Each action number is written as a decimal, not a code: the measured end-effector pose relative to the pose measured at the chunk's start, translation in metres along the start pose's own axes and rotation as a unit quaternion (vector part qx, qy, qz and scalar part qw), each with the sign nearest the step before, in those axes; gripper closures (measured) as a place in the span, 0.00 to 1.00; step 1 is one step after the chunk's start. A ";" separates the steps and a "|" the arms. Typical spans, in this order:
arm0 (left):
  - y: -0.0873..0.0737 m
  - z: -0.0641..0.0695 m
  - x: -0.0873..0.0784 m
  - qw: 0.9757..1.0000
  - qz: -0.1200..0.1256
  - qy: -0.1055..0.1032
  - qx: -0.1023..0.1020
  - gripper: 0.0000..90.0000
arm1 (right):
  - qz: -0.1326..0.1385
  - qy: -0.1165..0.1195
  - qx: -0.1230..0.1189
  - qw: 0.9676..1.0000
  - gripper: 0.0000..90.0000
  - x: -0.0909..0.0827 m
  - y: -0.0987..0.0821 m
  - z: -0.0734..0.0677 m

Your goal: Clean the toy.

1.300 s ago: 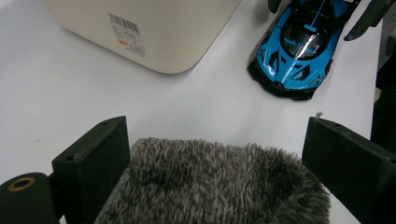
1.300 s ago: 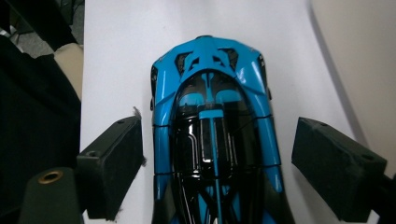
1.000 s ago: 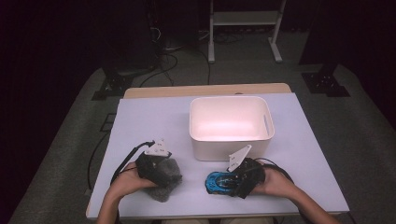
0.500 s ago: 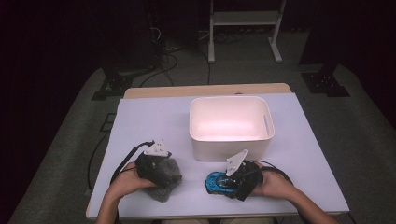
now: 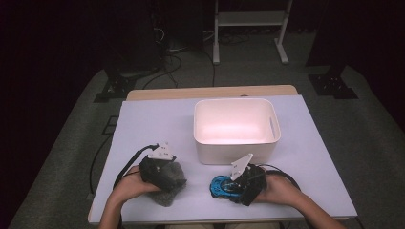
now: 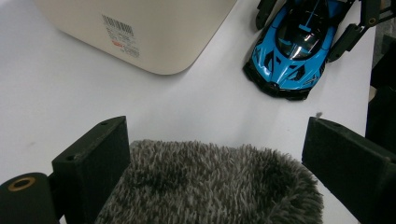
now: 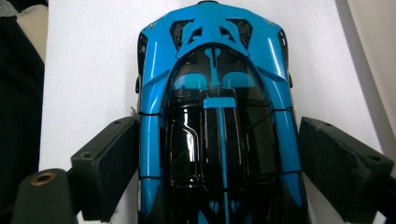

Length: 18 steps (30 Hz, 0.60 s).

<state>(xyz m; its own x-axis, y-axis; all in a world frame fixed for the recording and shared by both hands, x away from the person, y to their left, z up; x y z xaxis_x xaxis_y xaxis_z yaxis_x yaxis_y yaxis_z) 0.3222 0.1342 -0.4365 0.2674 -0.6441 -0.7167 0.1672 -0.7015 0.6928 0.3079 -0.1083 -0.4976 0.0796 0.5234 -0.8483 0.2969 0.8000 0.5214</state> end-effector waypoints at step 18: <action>0.002 0.000 -0.004 1.000 0.011 0.001 0.002 0.08 | -0.026 -0.004 -0.006 1.000 0.24 -0.001 0.005 0.000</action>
<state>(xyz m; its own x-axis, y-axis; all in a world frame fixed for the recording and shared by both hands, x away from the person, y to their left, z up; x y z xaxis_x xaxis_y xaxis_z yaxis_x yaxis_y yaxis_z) 0.3216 0.1356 -0.4322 0.2728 -0.6593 -0.7007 0.1570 -0.6880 0.7085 0.3092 -0.1054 -0.4941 0.0717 0.4780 -0.8754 0.2890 0.8301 0.4769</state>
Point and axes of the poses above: each handheld gripper's, and its own axes: x roughly forward along the jaws, y roughly out of its top, z roughly to its right, the point moved 6 cm from there along x, roughly forward along the jaws, and after that the axes turned 10 degrees about x, right-handed, at the moved point
